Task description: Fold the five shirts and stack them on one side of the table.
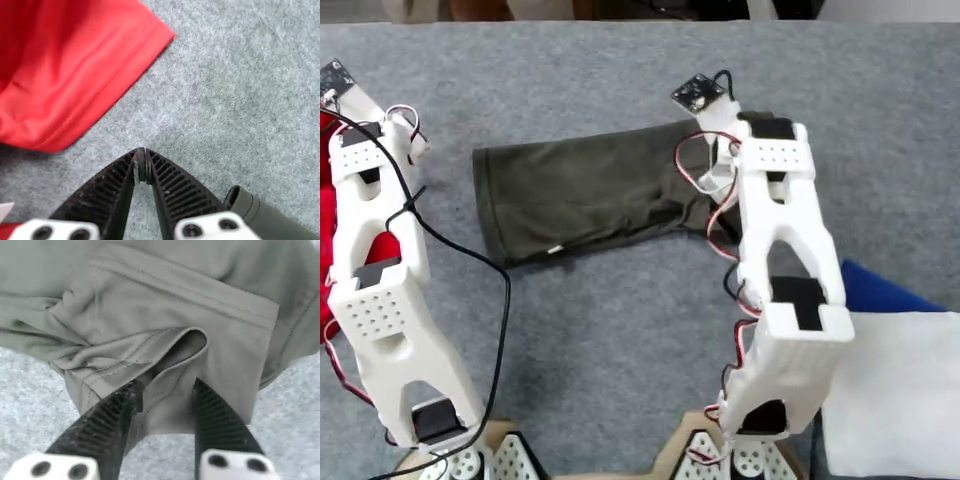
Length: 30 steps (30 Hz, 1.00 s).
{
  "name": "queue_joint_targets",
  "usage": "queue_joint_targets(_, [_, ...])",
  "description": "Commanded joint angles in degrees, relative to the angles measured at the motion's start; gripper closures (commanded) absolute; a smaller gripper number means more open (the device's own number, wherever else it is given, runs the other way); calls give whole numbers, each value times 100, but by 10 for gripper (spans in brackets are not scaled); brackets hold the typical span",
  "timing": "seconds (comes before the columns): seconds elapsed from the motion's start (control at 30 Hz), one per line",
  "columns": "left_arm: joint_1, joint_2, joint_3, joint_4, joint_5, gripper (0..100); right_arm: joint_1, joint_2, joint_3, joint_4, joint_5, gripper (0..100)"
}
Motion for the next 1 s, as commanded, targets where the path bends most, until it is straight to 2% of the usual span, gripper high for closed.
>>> queue_joint_targets(0.0, [62, -84, -26, -70, -44, 979, -22, 75, -224, 9, -97, 811])
queue_joint_targets(0.27, [53, -84, -26, -79, -44, 979, 13, 760, -602, 26, -97, 824])
queue_joint_targets(0.4, [53, -84, -26, -79, -44, 979, 251, 848, -980, 70, -105, 942])
queue_joint_targets(0.5, [53, -84, -26, -79, -44, 979, 453, 884, -1358, 290, -62, 991])
queue_joint_targets(0.97, [53, -84, -26, -70, -44, 979, 1112, 892, -1824, 79, 501, 992])
